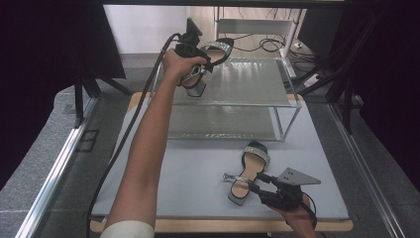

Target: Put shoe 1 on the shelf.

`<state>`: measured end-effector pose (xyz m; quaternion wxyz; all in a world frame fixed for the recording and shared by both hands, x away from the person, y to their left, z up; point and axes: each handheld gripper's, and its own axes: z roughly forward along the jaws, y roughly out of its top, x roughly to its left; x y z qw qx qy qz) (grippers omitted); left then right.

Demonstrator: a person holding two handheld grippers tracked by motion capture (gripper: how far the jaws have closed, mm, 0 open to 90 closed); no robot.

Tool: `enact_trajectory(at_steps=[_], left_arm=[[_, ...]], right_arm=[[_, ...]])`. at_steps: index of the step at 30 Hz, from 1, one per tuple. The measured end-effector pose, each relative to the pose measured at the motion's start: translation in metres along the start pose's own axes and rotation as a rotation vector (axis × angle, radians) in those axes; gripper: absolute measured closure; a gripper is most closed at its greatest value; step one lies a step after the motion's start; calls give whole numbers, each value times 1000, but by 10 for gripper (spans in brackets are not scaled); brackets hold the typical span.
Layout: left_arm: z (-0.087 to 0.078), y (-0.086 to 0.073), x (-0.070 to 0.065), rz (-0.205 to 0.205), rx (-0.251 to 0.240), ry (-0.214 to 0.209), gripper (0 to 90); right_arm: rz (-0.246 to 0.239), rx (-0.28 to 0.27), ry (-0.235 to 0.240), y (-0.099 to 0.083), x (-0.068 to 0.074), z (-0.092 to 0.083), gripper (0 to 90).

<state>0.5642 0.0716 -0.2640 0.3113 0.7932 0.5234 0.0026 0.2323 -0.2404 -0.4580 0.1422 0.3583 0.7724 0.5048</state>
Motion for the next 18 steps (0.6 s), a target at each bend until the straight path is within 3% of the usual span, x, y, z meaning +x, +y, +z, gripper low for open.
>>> enact_trajectory(at_steps=[7, 9, 12, 18], left_arm=[[20, 4, 9, -38, 19, 49, 421], [30, 5, 13, -62, 5, 54, 420], [35, 5, 16, -81, 14, 54, 420], [43, 7, 19, -119, 13, 97, 416]], right_arm=[[-2, 6, 5, 0, 0, 2, 485], [-2, 6, 6, 0, 0, 2, 485], [-6, 9, 7, -1, 1, 2, 484], [-7, 21, 13, -2, 1, 6, 476]])
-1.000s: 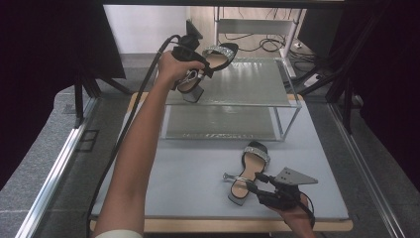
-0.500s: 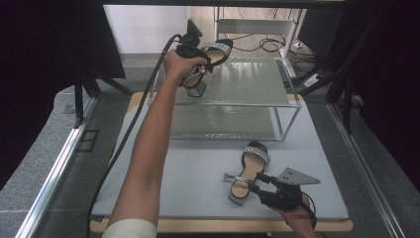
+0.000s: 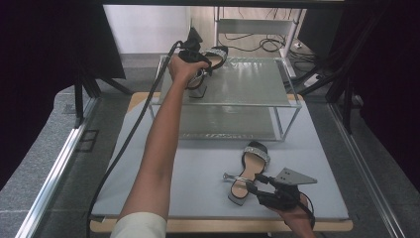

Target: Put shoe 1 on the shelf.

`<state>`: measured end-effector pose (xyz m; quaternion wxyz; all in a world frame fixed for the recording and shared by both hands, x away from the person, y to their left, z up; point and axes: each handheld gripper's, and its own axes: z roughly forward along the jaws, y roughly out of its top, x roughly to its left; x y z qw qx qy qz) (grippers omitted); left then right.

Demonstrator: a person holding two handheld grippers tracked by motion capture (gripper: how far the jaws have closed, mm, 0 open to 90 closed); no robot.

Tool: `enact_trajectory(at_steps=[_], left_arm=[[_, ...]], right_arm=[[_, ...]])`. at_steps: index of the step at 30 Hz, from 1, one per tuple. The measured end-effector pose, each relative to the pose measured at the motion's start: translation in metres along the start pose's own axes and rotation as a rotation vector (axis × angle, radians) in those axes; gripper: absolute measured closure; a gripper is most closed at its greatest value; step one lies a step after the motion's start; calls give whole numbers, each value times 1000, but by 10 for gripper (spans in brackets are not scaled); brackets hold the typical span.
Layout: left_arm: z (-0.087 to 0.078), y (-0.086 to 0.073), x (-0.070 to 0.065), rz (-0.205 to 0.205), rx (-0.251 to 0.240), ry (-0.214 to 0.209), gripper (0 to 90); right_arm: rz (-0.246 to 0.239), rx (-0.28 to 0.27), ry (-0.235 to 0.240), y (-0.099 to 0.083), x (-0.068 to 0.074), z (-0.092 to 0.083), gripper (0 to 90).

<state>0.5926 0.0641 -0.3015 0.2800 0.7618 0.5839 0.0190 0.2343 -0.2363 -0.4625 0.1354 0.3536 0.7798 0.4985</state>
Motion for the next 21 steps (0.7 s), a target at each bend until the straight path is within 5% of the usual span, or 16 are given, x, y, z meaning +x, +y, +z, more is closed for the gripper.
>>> enact_trajectory(at_steps=[11, 17, 21], left_arm=[[15, -2, -7, 6, 22, 44, 409], [14, -5, -7, -9, -10, 8, 310], [-1, -8, -10, -5, -98, -15, 238]], right_arm=[[-15, 3, -2, 1, 3, 1, 476], [-38, -7, 11, 2, 6, -2, 476], [-39, -11, 8, 3, 6, -3, 476]])
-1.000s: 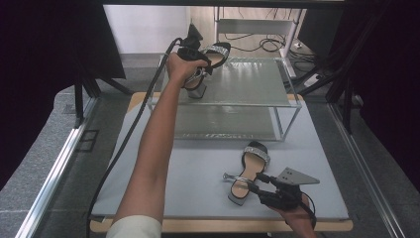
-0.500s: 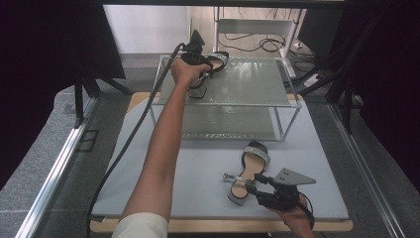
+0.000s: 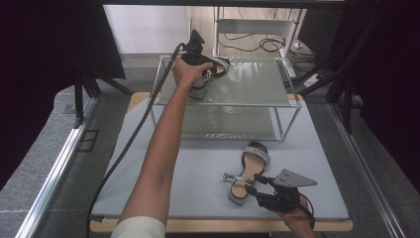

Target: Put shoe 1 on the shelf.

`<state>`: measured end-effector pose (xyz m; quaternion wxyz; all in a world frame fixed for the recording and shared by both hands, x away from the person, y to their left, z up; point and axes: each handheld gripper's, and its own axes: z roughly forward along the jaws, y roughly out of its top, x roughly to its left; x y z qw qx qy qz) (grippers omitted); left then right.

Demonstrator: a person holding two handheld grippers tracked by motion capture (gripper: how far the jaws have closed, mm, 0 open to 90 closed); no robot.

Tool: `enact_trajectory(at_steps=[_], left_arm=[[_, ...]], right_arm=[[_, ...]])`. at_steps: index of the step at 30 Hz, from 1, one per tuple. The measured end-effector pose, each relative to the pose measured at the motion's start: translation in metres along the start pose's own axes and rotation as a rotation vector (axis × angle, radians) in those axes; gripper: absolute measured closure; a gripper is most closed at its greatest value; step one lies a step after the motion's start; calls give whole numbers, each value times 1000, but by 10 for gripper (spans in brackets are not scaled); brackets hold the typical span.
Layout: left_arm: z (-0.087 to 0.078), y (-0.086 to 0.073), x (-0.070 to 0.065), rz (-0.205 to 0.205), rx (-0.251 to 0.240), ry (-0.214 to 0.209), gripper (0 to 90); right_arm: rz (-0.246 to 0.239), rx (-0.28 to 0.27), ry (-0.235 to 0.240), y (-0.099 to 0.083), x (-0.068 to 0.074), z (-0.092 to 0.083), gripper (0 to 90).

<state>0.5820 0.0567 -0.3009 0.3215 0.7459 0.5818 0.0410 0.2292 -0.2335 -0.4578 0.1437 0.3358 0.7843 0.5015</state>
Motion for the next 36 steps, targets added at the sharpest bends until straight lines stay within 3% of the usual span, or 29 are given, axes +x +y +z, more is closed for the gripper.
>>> enact_trajectory(at_steps=[4, 6, 9, 10, 13, 18, 22, 24, 29, 30, 35, 36], left_arm=[[-13, -3, -2, 28, -36, -22, 232], [-28, -9, -3, 68, -60, -65, 234], [-39, -16, -5, 95, -89, -89, 262], [-52, -25, -8, 134, -118, -109, 271], [-64, -33, -10, 166, -133, -119, 269], [-97, -63, -13, 261, -163, -166, 271], [-108, -79, -17, 308, -154, -204, 263], [-116, -96, -18, 342, -146, -218, 265], [-121, -117, -14, 350, -139, -246, 266], [-123, -129, -10, 357, -135, -249, 268], [-124, -151, -1, 361, -131, -246, 280], [-125, -164, 4, 366, -142, -239, 282]], right_arm=[[-6, 0, -4, 0, 0, 0, 475], [-5, -1, -6, 1, 1, -1, 474], [-2, -2, -9, 1, 1, -2, 474], [-5, -3, -12, 1, 1, -2, 474], [-2, 0, -14, 1, 1, -2, 474], [-7, 2, -12, 3, 3, 1, 474], [-10, 2, -8, 5, 4, 2, 474], [-7, 0, -3, 6, 4, 2, 474], [-6, -5, -4, 7, 3, 2, 474], [-4, -6, -4, 7, 3, 2, 474], [3, 0, -4, 7, 2, 2, 476], [4, -3, -3, 7, 2, 3, 477]])
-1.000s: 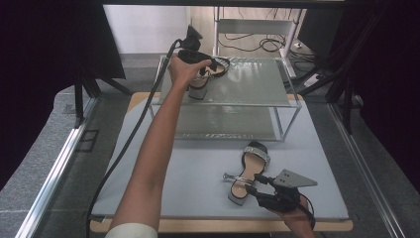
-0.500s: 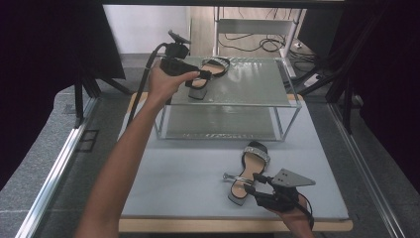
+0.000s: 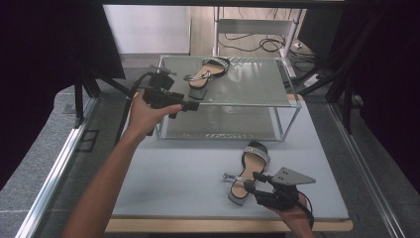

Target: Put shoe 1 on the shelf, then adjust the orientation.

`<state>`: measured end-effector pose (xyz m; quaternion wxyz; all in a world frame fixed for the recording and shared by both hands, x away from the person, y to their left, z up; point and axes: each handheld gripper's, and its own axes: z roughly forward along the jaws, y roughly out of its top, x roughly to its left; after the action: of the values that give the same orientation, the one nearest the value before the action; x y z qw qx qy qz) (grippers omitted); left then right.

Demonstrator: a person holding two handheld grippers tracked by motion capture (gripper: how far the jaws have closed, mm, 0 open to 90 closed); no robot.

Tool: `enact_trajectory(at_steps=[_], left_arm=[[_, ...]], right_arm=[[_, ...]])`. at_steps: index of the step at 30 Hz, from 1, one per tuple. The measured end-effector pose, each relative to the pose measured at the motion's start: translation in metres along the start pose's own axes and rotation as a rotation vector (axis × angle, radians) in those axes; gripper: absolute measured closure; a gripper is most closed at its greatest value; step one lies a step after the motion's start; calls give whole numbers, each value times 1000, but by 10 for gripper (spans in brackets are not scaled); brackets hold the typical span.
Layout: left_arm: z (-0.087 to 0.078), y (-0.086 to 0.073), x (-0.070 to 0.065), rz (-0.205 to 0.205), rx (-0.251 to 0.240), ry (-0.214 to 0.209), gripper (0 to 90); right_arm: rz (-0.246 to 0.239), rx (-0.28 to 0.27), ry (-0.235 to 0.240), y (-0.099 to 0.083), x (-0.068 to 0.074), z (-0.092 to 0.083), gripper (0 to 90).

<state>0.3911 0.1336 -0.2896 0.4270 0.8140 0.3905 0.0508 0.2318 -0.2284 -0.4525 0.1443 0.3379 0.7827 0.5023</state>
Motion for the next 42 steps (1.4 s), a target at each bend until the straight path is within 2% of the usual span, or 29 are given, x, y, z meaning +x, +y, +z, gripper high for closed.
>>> enact_trajectory(at_steps=[1, 3, 4, 5, 8, 9, 10, 11, 12, 13, 15, 16, 17, 20, 21, 22, 24, 26, 27, 28, 29, 30, 31, 36, 38, 41, 42], left_arm=[[0, 0, 0, 0, 0, 0, 289], [-3, -13, -1, 8, -9, 17, 300], [-5, -24, -1, 11, -5, 4, 304], [-5, -24, -1, 11, -5, 4, 304], [-7, -43, -2, 19, -3, 10, 305], [-6, -49, -2, 18, 1, 3, 306], [-2, -63, 0, 7, 1, -24, 307], [-2, -63, 0, 7, 1, -24, 307], [1, -69, 1, 3, 6, -32, 308], [6, -82, 4, -9, 6, -33, 311], [8, -88, 6, -12, 6, -35, 312], [11, -98, 9, -25, 4, -39, 311], [11, -98, 9, -25, 4, -39, 311], [11, -109, 11, -37, -5, -21, 317], [11, -117, 12, -38, 1, -18, 317], [11, -117, 12, -38, 1, -18, 317], [14, -129, 12, -40, 7, -18, 321], [16, -133, 11, -37, 14, -18, 321], [21, -142, 9, -39, 10, -38, 324], [21, -142, 9, -39, 10, -38, 324], [24, -147, 7, -40, 11, -47, 324], [27, -152, 6, -42, 10, -50, 324], [30, -156, 4, -40, 15, -52, 324], [40, -175, 4, -31, 64, -28, 324], [41, -183, 7, -43, 70, -16, 323], [41, -194, 13, -85, 45, -38, 328], [43, -197, 15, -99, 54, -45, 327]], right_arm=[[-1, 2, 1, 0, 0, 0, 478], [1, 2, 2, 0, 0, 0, 479], [6, 0, 5, 1, 1, 1, 479], [6, 0, 5, 1, 1, 1, 479], [-8, 5, 2, 2, 3, 3, 482], [-6, 9, 3, 2, 4, 4, 494], [-10, 12, 3, 3, 4, 5, 502], [-12, 12, 1, 3, 4, 5, 520], [-12, 16, 1, 3, 5, 6, 539], [-9, 16, 2, 3, 5, 7, 570], [-23, 8, -9, 4, 7, 8, 645], [-27, 4, -12, 6, 8, 8, 672], [-27, 4, -12, 6, 8, 8, 672], [-56, 3, -5, 16, 16, 12, 761], [-61, 10, 1, 18, 17, 14, 778], [-61, 10, 1, 18, 17, 14, 778], [-68, 38, 14, 19, 22, 23, 818], [-77, 47, 11, 19, 25, 27, 828], [-108, 65, 1, 18, 32, 36, 852], [-108, 65, 1, 18, 32, 36, 852], [-131, 81, -4, 18, 36, 41, 858], [-166, 113, -13, 16, 43, 52, 879], [-166, 113, -13, 16, 43, 52, 879], [-229, 183, -34, 10, 55, 73, 897], [-250, 207, -40, 8, 58, 77, 898], [-245, 247, -59, 1, 56, 79, 898], [-244, 254, -71, 0, 55, 78, 898]])
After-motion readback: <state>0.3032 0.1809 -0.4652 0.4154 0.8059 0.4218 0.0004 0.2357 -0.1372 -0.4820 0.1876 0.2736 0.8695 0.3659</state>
